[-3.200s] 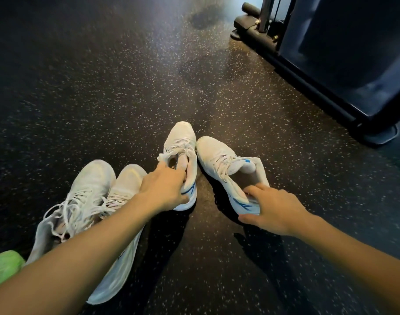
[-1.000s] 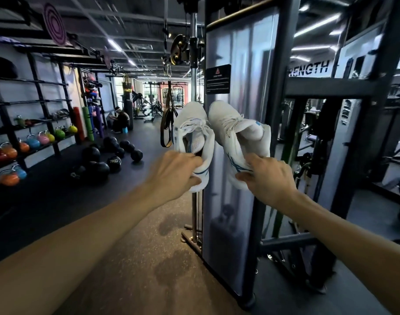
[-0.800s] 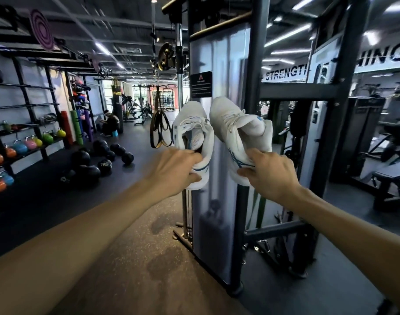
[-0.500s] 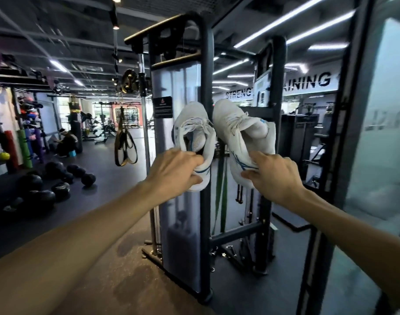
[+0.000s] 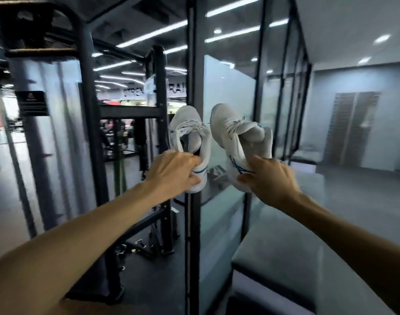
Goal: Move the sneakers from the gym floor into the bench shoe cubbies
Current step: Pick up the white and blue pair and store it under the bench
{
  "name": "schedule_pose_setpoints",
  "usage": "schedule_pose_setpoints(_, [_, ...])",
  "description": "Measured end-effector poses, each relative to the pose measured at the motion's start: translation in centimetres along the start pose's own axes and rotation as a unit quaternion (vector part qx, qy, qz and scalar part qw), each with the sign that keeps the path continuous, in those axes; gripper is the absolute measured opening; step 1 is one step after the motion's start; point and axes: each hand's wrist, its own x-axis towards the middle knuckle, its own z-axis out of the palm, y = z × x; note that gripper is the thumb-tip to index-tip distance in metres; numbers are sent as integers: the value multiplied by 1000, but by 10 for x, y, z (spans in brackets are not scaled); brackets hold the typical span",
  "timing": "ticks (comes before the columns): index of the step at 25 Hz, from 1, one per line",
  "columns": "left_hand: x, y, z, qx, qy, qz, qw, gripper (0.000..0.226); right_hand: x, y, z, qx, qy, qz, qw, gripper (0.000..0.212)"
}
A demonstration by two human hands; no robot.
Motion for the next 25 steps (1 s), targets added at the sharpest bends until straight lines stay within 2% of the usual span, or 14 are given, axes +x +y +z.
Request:
schedule_pose_setpoints(5, [64, 144, 12, -65, 21, 65, 995, 28, -75, 126, -87, -72, 35, 76, 994, 33])
schedule_pose_setpoints(10, [125, 319, 31, -136, 65, 125, 981, 34, -146, 275, -171, -148, 47, 137, 978, 35])
schedule_pose_setpoints(16, [197, 515, 44, -219, 72, 169, 958, 32, -226, 445, -260, -205, 24, 199, 958, 30])
schedule_pose_setpoints(25, [325, 738, 95, -251, 85, 260, 928, 34, -296, 655, -330, -268, 48, 272, 923, 30])
